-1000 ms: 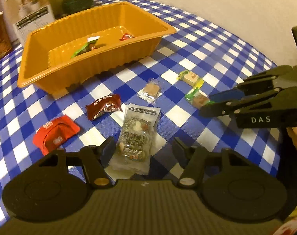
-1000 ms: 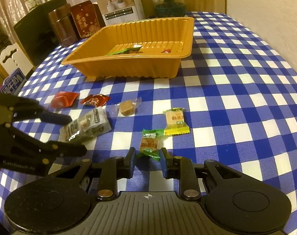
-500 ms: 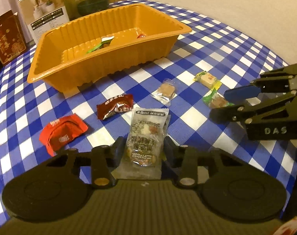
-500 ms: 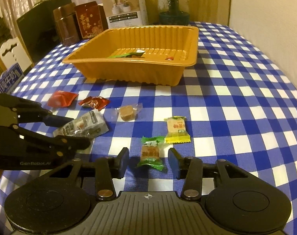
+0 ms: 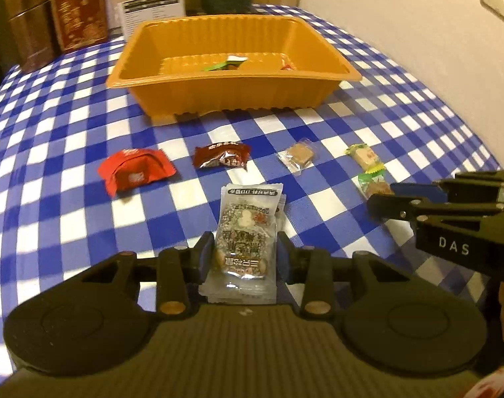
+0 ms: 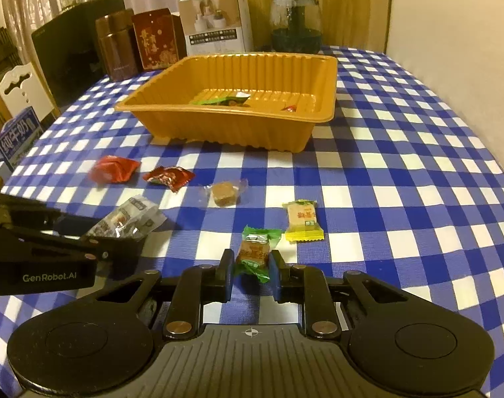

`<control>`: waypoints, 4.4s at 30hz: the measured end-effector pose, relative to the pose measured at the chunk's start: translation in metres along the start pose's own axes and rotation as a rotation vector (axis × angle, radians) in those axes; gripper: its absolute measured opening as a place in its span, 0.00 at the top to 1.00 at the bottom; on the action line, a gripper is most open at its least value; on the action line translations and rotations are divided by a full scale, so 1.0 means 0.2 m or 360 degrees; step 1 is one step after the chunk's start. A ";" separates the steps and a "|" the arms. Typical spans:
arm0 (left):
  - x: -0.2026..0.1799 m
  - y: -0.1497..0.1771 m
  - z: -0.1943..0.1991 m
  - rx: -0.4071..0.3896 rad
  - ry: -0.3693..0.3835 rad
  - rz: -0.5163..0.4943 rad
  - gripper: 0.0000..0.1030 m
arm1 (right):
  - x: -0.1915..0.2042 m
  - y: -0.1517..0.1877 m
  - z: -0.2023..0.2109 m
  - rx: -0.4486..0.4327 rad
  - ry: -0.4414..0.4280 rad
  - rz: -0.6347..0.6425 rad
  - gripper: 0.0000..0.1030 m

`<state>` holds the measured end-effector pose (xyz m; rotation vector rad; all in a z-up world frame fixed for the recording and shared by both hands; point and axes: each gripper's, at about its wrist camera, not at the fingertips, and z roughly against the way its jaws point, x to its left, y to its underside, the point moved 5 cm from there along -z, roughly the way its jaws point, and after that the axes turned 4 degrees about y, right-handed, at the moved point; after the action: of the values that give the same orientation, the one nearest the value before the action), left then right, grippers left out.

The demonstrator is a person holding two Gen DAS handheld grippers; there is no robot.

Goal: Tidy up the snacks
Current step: 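Carry the cookie packet and green cake over the orange tray with both grippers, then open both grippers to drop the cookie packet and green cake into the tray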

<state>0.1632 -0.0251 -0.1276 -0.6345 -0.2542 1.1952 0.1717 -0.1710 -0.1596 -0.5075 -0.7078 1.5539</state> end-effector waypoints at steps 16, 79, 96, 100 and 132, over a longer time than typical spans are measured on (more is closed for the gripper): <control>-0.06 0.07 0.26 -0.0057 -0.0079 0.0184 0.65 | 0.04 -0.02 0.23 -0.0068 -0.0042 -0.0017 0.78; 0.16 -0.61 0.21 -0.0284 -0.0078 0.0091 0.65 | -0.06 -0.65 0.05 -0.0250 -0.0087 -0.0131 0.78; 0.36 -0.91 -0.06 -0.0249 -0.0126 0.0034 0.65 | -0.09 -0.90 -0.30 -0.0183 -0.0127 -0.0115 0.78; 0.37 -0.91 -0.11 -0.0234 -0.0123 0.0031 0.65 | -0.08 -0.89 -0.35 -0.0162 -0.0129 -0.0119 0.78; 0.40 -0.90 -0.12 -0.0278 -0.0159 0.0040 0.46 | -0.05 -0.89 -0.39 -0.0146 -0.0128 -0.0143 0.78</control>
<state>0.3460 0.0008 -0.0541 -0.7324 -0.4396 1.2391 0.3546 -0.1670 -0.0913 -0.4769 -0.8554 1.4693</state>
